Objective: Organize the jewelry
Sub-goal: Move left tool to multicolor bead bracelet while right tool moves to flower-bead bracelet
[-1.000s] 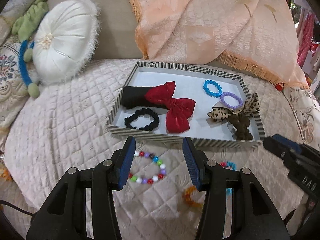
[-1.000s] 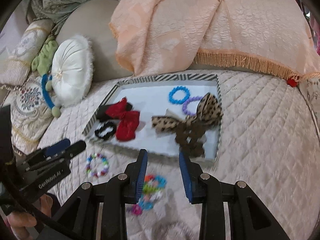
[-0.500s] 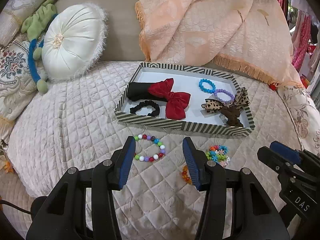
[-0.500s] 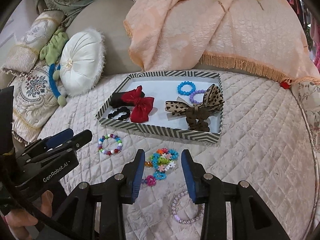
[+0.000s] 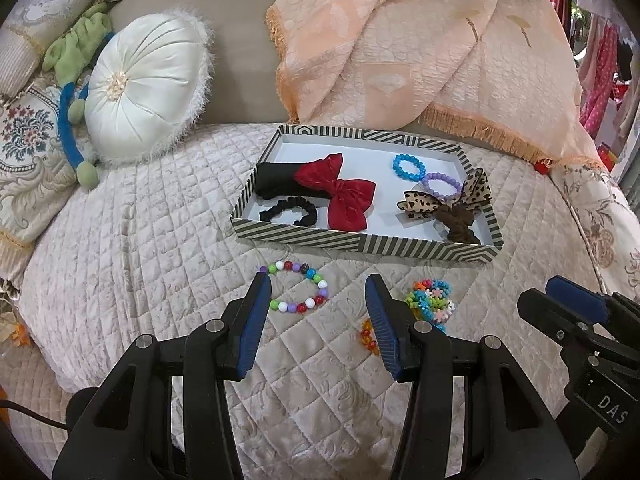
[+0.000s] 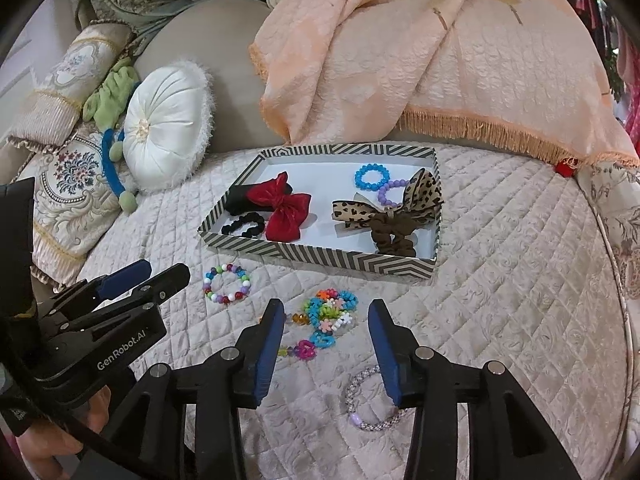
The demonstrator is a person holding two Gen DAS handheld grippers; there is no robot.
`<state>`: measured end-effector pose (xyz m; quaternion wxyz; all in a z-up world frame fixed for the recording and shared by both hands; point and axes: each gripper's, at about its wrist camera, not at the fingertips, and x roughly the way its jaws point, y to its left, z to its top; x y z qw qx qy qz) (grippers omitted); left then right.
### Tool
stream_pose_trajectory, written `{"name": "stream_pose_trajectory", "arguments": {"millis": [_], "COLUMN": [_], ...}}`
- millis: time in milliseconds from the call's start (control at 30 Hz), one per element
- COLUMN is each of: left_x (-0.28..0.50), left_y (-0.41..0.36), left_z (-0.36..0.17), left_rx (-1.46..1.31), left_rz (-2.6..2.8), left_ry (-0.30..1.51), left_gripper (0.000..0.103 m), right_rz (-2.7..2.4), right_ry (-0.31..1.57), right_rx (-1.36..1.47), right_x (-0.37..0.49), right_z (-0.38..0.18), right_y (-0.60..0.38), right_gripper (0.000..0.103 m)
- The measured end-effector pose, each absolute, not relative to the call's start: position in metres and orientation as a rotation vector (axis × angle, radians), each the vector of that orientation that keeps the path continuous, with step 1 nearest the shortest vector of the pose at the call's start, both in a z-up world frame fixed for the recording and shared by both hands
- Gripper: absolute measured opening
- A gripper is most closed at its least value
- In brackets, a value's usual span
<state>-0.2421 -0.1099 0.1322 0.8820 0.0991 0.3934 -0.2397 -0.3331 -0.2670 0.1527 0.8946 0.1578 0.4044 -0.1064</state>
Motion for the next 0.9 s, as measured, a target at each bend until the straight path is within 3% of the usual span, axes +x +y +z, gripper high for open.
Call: {"name": "stream_pose_trajectory", "arguments": {"millis": [900], "left_x": [-0.147], "left_y": [-0.061], "left_z": [0.068], "left_rx": [0.01], "left_rz": [-0.399], "left_ry": [1.162], "left_gripper": [0.049], "right_rz": [-0.14], "right_ry": [0.993], "right_rx": [0.438], "right_x": [-0.298], "right_z": [0.07], "right_y": [-0.309], "right_gripper": [0.045]}}
